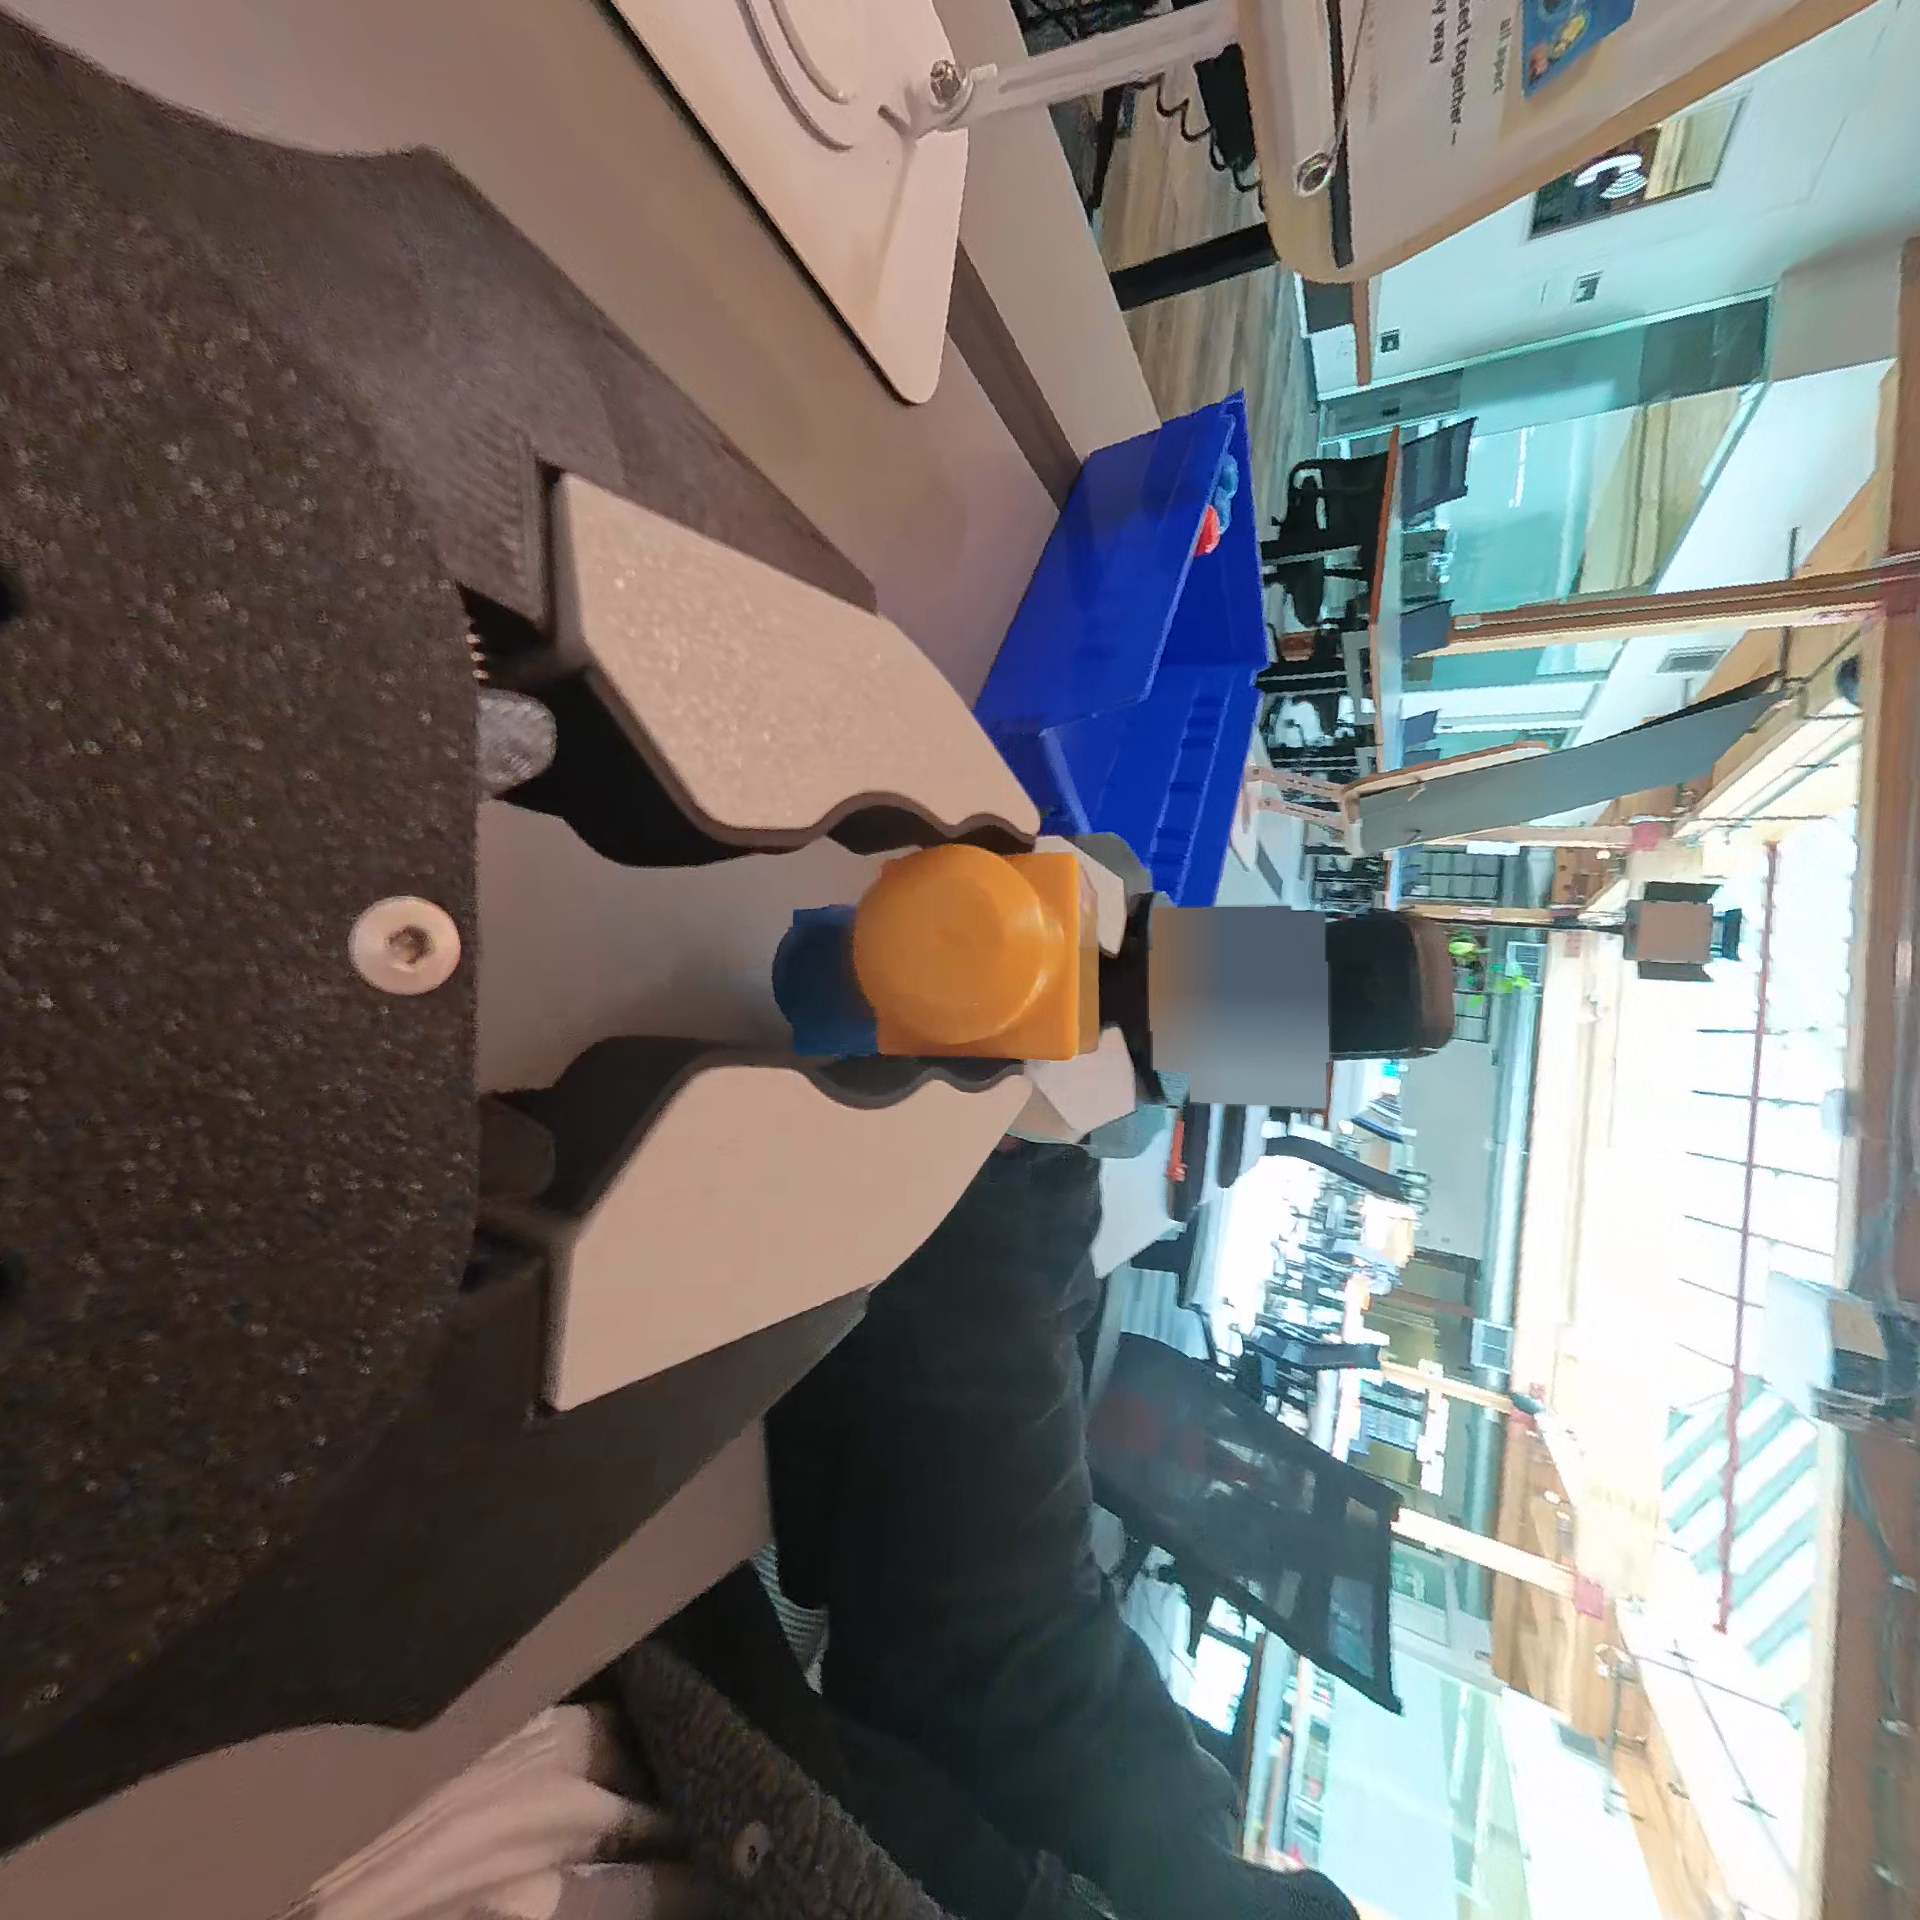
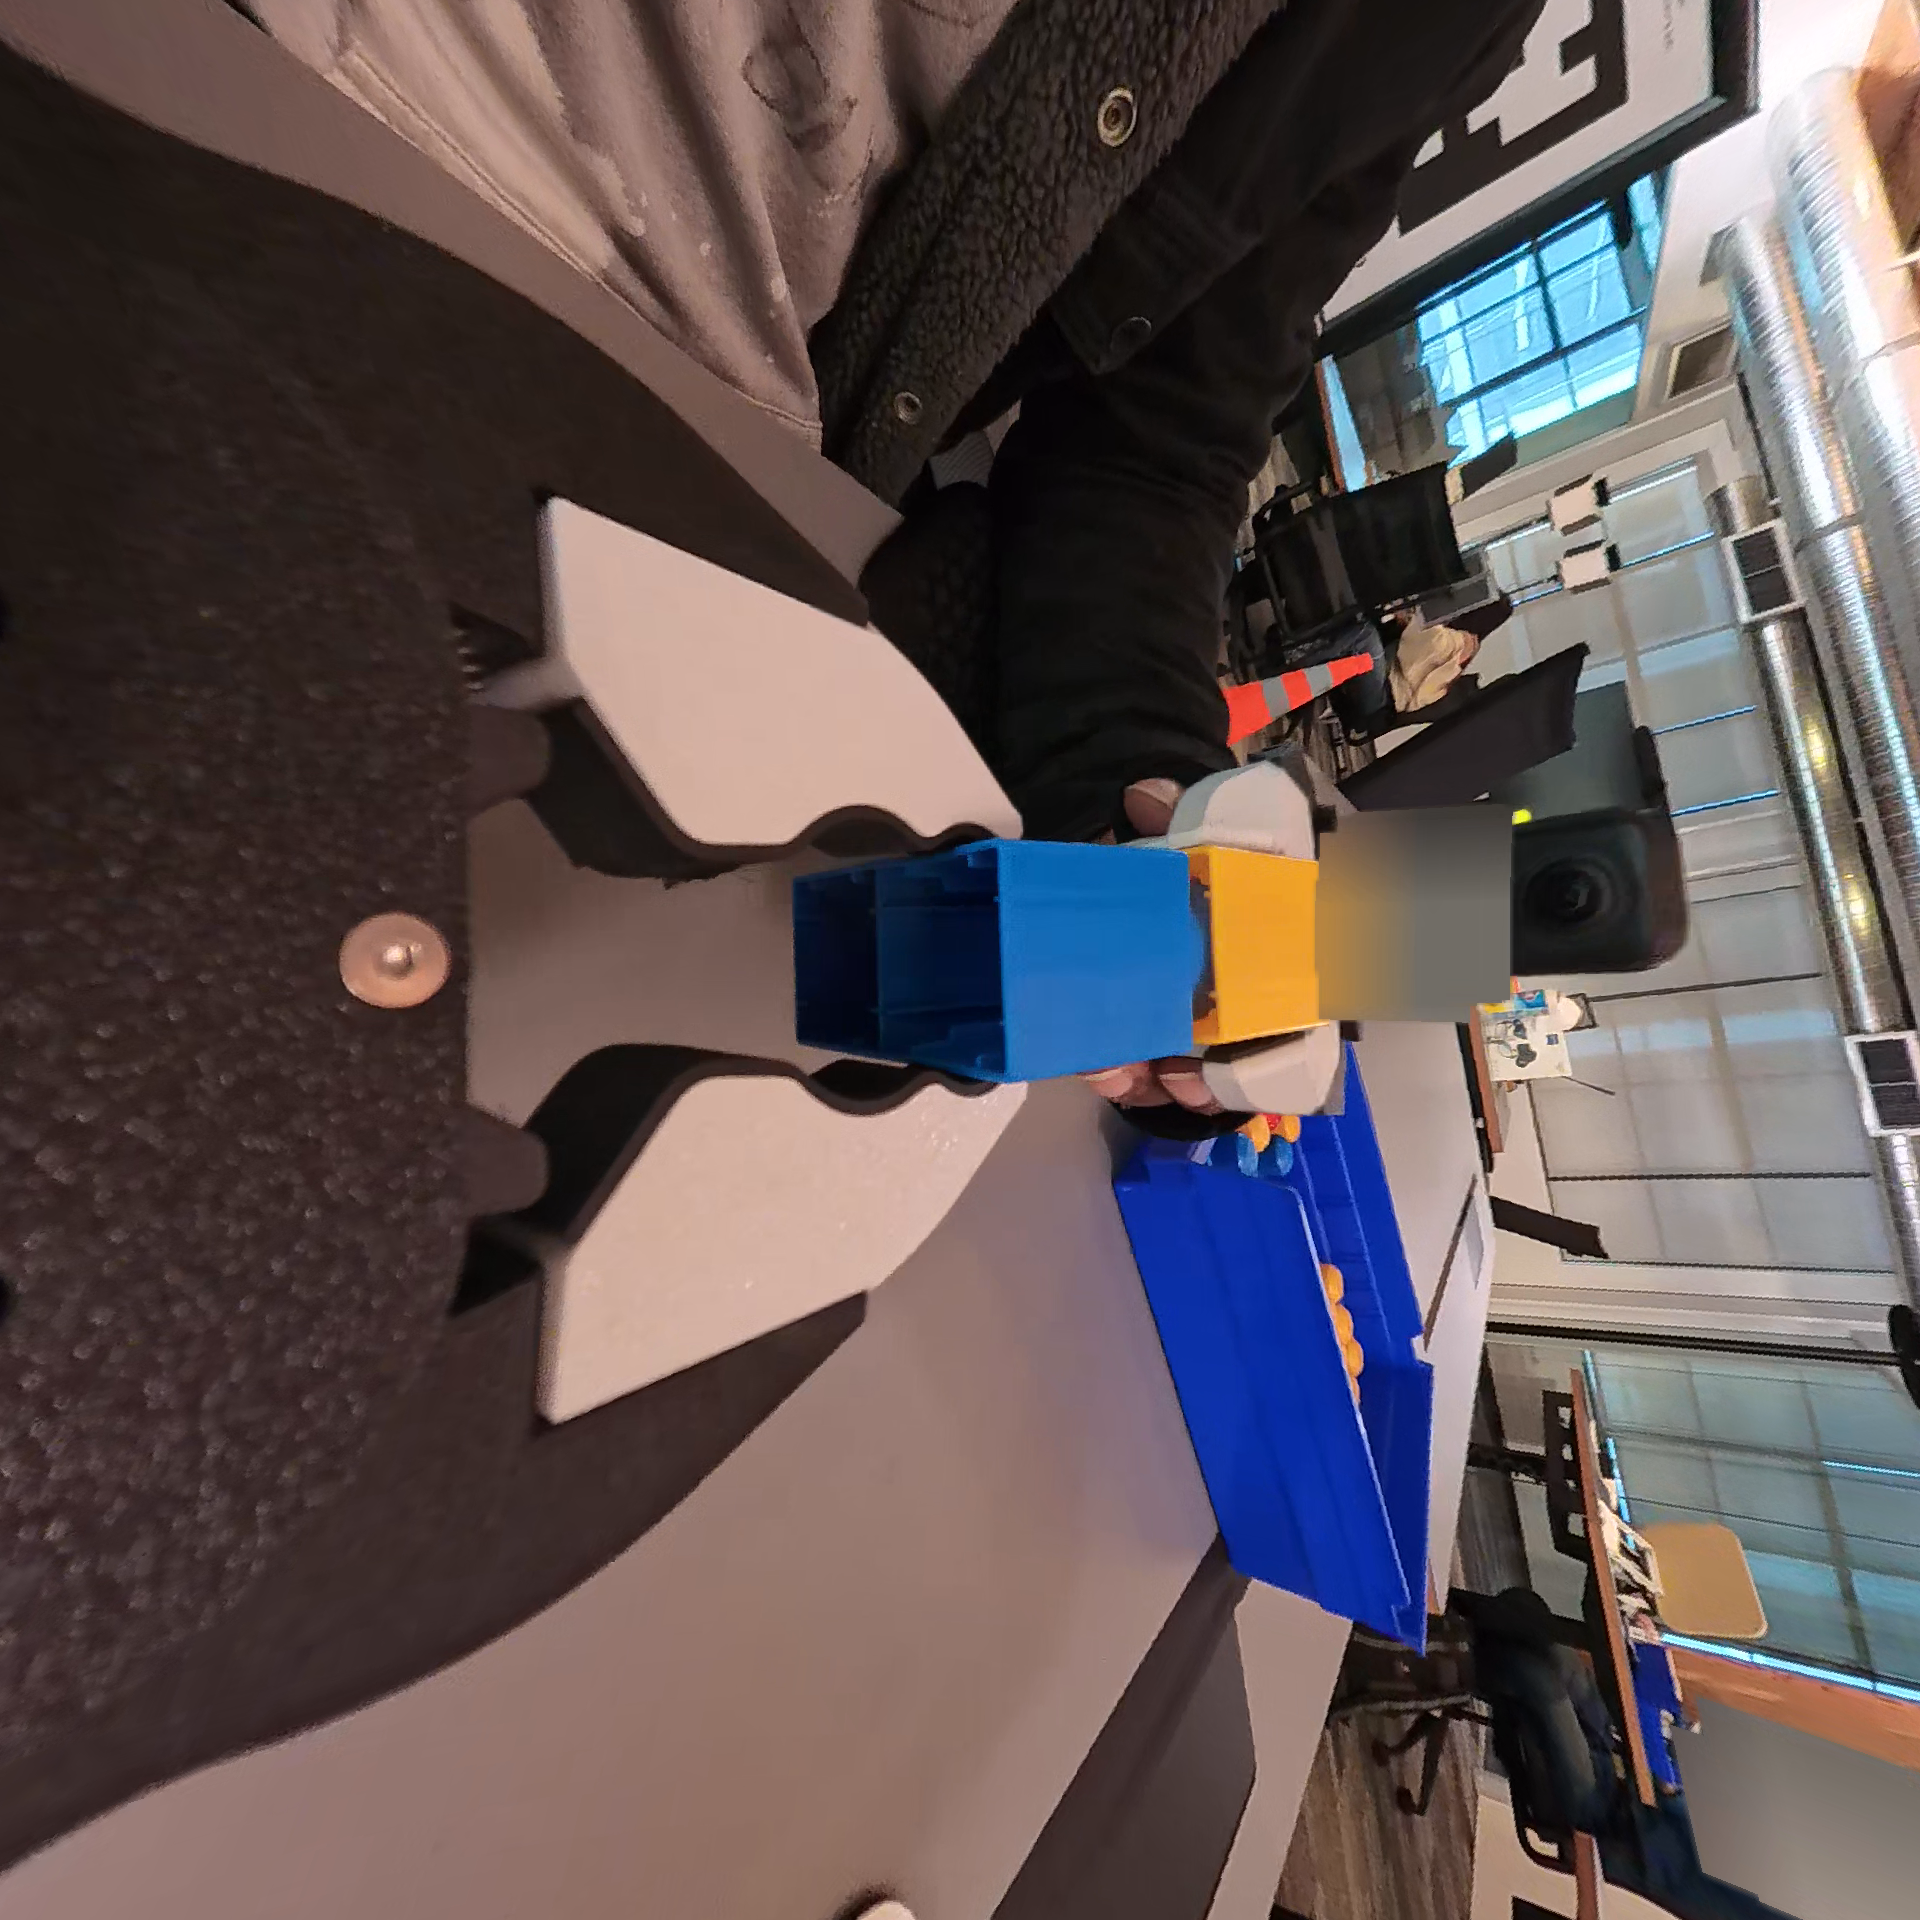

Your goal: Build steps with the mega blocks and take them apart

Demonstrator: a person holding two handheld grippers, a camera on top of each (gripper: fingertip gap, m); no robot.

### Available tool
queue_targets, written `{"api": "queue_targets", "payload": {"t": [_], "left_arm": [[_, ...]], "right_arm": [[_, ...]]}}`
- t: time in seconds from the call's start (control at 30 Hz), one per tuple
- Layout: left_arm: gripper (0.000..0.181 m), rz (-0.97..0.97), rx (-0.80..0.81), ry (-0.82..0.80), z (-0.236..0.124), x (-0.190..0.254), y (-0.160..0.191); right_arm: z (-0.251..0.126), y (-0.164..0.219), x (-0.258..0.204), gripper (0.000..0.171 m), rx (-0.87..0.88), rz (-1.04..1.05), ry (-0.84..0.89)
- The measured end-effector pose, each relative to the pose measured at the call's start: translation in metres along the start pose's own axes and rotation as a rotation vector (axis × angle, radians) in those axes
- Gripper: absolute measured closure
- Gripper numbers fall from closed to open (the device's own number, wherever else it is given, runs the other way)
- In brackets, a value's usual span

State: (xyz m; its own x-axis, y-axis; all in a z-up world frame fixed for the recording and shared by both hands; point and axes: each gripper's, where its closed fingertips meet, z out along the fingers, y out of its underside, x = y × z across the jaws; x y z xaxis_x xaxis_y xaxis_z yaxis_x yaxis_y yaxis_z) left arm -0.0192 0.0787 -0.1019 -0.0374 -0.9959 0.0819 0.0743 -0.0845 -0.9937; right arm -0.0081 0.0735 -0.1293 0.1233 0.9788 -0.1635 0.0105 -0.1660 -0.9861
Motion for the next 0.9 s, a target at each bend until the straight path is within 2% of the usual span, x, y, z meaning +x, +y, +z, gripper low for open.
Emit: {"api": "queue_targets", "payload": {"t": [0.1, 0.33, 0.5, 0.9], "left_arm": [[0.144, 0.02, -0.082, -0.006, 0.0, -0.001, 0.011], [0.144, 0.002, -0.282, 0.03, -0.005, 0.001, 0.045], [0.144, -0.036, -0.338, 0.05, -0.008, 0.001, 0.057], [0.144, -0.032, -0.351, 0.043, -0.008, 0.0, 0.062]], "right_arm": [[0.0, 0.006, 0.001, 0.135, -0.034, -0.003, 0.013], [0.003, 0.038, 0.002, 0.135, -0.238, -0.06, 0.053], [0.003, 0.046, 0.005, 0.136, -0.303, -0.109, 0.084], [0.002, 0.05, 0.007, 0.135, -0.325, -0.127, 0.101]]}}
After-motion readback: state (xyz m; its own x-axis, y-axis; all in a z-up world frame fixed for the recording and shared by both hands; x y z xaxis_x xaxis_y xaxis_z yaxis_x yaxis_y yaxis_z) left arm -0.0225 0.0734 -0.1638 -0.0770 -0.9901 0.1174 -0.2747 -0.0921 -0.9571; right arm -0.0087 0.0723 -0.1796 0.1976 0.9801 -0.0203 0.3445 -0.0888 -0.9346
